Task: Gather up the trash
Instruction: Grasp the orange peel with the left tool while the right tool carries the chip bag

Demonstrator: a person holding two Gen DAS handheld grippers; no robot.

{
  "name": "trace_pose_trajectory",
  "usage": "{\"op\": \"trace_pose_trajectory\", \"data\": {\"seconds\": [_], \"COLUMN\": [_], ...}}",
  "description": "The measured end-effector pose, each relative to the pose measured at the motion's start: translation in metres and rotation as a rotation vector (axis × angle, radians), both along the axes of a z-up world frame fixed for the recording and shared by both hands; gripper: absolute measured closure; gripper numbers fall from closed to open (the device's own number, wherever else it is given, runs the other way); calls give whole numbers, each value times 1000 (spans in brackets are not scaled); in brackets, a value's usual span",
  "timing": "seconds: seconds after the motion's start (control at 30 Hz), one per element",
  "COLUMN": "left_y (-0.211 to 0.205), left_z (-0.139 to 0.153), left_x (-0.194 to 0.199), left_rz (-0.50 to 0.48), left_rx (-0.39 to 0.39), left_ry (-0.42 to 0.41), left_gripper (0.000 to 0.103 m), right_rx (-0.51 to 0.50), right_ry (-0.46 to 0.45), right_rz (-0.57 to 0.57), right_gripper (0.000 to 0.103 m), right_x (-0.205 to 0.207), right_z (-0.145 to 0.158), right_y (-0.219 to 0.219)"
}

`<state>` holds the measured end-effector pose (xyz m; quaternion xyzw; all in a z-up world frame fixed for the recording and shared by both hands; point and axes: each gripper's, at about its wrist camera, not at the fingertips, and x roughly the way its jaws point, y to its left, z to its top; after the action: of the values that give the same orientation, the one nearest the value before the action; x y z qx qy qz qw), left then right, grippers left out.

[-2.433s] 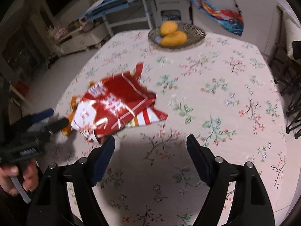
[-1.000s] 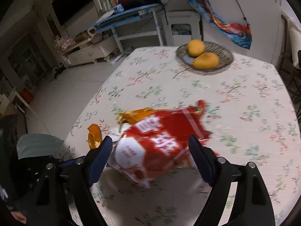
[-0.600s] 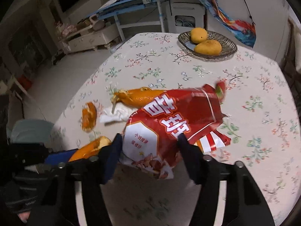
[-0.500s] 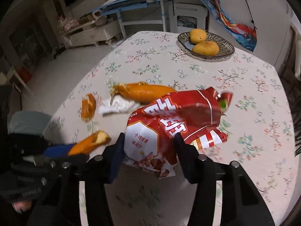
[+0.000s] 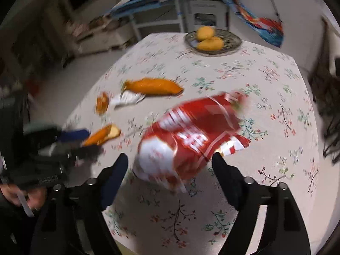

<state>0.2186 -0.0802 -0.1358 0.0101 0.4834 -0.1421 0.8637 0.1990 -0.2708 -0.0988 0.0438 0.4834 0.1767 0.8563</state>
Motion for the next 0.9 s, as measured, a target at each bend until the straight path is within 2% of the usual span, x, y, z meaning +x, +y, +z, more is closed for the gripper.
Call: {"op": "trace_pose_trajectory", "data": {"seconds": [0.17,0.27,0.4,0.5,0.77,0.9], "left_y": [8,7,3,1,-2,-4], "left_z": [-1,0,2,1,1,1], "left_x": [5,6,6,7,11,12], "left_rz": [45,49,39,29,25,19], "left_rx": [-10,-2,7,15,25,39], "left_ry": [8,-1,-10,-10,-15,-19], "left_gripper": [51,50,49,49,46,45], "right_rx": [91,215,434,524,611,622], "right_ry": [70,105,153,174,175,171], "right_rz": [-105,-149,-215,-242,-273,-277], "right_gripper": [18,18,18,18,18,24], "right_x": [12,16,22,25,30,36], "right_z": [-14,-20,-28,-32,-34,-35], "right_y": [-9,-18,-33,-37,-32,-30]}}
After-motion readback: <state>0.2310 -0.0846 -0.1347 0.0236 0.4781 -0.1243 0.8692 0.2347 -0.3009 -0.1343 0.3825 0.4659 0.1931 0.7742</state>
